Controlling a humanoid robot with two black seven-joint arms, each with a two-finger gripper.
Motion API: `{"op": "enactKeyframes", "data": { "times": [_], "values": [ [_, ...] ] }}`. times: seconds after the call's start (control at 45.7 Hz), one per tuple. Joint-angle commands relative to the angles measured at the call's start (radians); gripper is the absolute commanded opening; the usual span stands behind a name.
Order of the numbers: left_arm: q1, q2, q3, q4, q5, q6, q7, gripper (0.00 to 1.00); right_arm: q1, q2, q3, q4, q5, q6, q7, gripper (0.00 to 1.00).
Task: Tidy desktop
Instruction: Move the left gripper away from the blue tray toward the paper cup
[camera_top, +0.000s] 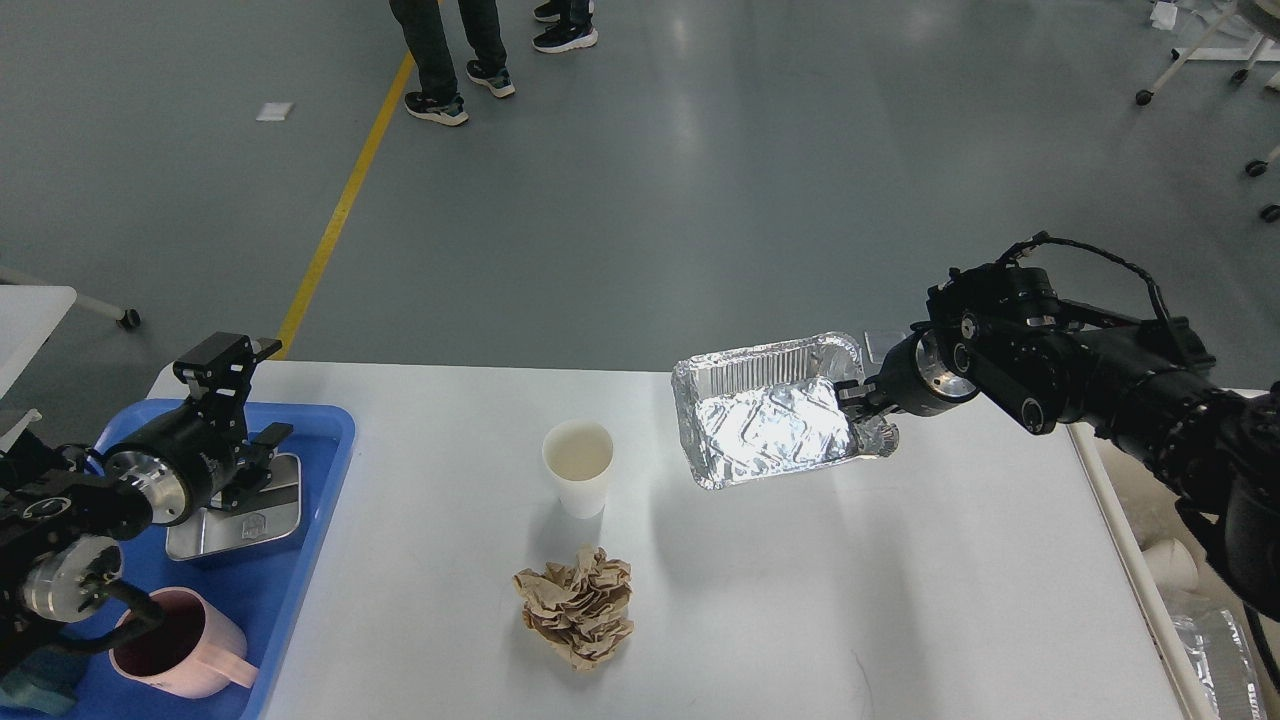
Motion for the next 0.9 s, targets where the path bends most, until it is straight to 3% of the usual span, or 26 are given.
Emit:
{"op": "enactKeyframes", "data": {
  "times": [0.0, 0.175, 0.306, 0.525, 0.876],
  "values": [
    [-0.025, 0.171, 0.106, -0.066, 0.000, -0.011, -0.007, 0.96, 0.000, 0.000, 0.000, 0.000, 0.000, -0.001, 0.000, 0.00],
    [-0.034, 0.385, 0.229, -0.201, 0.052, -0.020, -0.004, 0.96, 0.000, 0.002, 0.001, 0.000, 0.000, -0.001, 0.000, 0.00],
    [-0.034, 0.466, 0.255, -0.206, 0.129, -0.065, 0.001, 0.96, 0.007, 0.005, 0.000, 0.000, 0.000, -0.002, 0.000, 0.00],
    [-0.032, 0.509, 0.338, -0.200, 0.250, -0.099, 0.007, 0.96, 0.022, 0.008, 0.000, 0.001, 0.002, -0.001, 0.000, 0.00],
    [-0.091, 0.511, 0.338, -0.174, 0.340, -0.152, 0.001, 0.96, 0.022, 0.008, 0.000, 0.003, 0.002, -0.002, 0.000, 0.00]
  ]
}}
